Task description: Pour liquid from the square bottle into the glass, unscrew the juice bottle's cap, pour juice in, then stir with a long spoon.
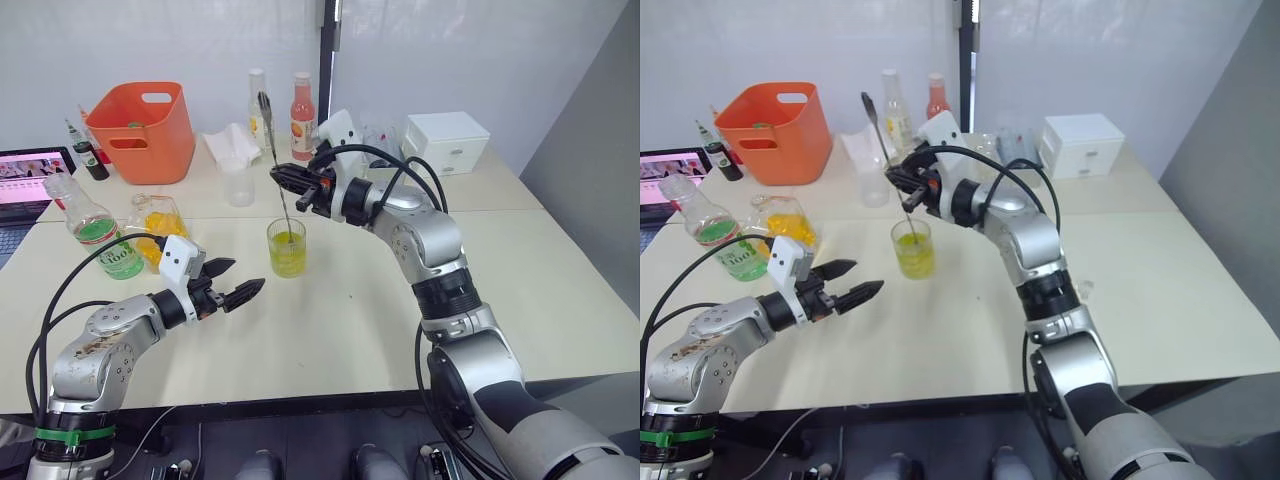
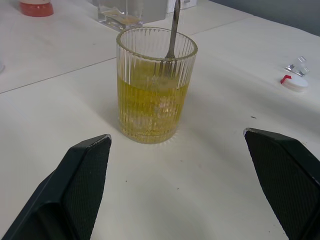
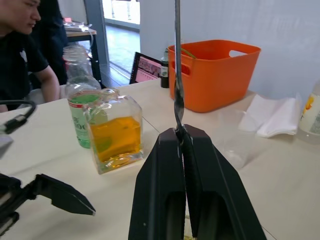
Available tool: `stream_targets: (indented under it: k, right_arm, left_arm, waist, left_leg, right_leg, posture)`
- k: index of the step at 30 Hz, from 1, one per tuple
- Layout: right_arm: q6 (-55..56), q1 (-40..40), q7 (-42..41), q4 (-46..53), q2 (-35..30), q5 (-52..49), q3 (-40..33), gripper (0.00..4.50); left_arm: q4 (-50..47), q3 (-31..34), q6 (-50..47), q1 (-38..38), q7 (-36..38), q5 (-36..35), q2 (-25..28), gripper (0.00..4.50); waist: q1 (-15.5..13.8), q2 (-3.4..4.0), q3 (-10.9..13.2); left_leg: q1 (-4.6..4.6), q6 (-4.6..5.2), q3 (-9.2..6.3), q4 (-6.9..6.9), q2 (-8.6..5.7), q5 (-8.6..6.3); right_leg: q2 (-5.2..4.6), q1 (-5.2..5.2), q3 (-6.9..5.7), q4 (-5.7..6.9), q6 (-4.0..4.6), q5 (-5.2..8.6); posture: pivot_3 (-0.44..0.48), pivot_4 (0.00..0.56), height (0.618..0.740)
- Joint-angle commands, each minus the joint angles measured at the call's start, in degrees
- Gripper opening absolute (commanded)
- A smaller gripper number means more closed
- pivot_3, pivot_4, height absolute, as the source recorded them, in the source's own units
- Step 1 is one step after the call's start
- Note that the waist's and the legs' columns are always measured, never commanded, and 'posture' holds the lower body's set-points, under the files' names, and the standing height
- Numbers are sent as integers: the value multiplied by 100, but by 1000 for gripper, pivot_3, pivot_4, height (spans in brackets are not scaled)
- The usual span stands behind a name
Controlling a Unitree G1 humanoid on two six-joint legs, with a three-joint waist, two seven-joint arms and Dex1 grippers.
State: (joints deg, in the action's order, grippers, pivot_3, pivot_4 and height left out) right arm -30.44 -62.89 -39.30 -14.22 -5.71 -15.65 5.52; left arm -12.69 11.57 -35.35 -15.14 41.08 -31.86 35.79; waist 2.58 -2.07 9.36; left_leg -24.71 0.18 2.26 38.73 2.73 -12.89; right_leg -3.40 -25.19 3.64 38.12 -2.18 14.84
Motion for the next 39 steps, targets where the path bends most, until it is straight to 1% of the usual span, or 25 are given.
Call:
stream_targets:
  k: [1,7,11,14,17,22,25,27,31,34,39]
  right_arm:
    - [129,68,69,164,185,-113,-20,0]
    - [780,-78,252,-486,410,-133,-324,0]
    - [1181,-256,359,-1012,297,19,-447,0]
    - [1276,-319,354,-1208,150,75,-458,0]
    - [1227,-302,296,-1175,63,84,-440,0]
    - [553,-36,-97,-386,-146,-92,-203,0]
    - [169,128,-168,110,-122,-207,-113,0]
    - [57,175,-127,257,-65,-240,-99,0]
    - [179,133,49,210,61,-264,-222,0]
    - [296,-35,194,85,128,-347,-446,0]
    - [454,-172,304,-143,46,-294,-610,0]
  left_arm:
    - [-225,72,45,-54,-30,-75,0,4493]
    - [-279,64,19,-87,-84,-100,-33,4493]
    - [-353,47,-23,-84,-135,-131,-67,4493]
    - [-362,52,-36,-84,-146,-132,-74,4493]
    - [-374,70,-40,-74,-152,-140,-68,4493]
    - [-380,72,-47,-71,-152,-148,-53,4493]
    - [-378,76,-50,-75,-152,-152,-49,4493]
    - [-375,80,-55,-80,-152,-156,-43,4493]
    - [-378,83,-68,-88,-154,-163,-40,4493]
    - [-376,98,-83,-96,-151,-174,-22,4493]
    - [-365,94,-83,-109,-171,-175,-20,4493]
  waist:
    - [-2,0,0]
    - [-5,0,0]
    - [-3,0,0]
    - [-13,0,0]
    - [-10,0,0]
    - [-11,0,0]
    - [1,0,0]
    - [0,0,0]
    - [-8,0,0]
    - [-22,0,0]
    - [-19,0,0]
  left_leg:
    - [1,0,0,0,0,0]
    - [1,0,1,2,-2,0]
    - [1,0,1,1,-2,0]
    - [0,0,2,1,-2,0]
    - [0,0,2,1,-2,0]
    - [0,0,1,0,-1,0]
    - [0,0,1,0,-1,0]
    - [1,0,0,0,1,0]
    - [1,0,0,2,-1,0]
    - [0,0,1,3,-2,0]
    - [1,0,1,3,-2,0]
  right_leg:
    - [0,1,0,0,0,0]
    - [-1,2,0,-1,0,0]
    - [0,1,0,-1,0,0]
    - [-1,2,0,-1,0,0]
    - [-2,2,0,-1,0,0]
    - [0,1,0,0,0,0]
    - [0,1,0,-1,0,0]
    - [1,1,0,1,0,0]
    - [0,2,0,0,0,0]
    - [-1,2,0,0,0,0]
    - [-1,2,0,-1,0,-1]
  posture:
    - [0,150,715]
    - [0,150,715]
    - [0,150,715]
    - [0,150,715]
    - [0,150,715]
    - [0,150,715]
    - [0,150,715]
    - [0,150,715]
    - [0,150,715]
    - [0,150,715]
    - [0,150,715]
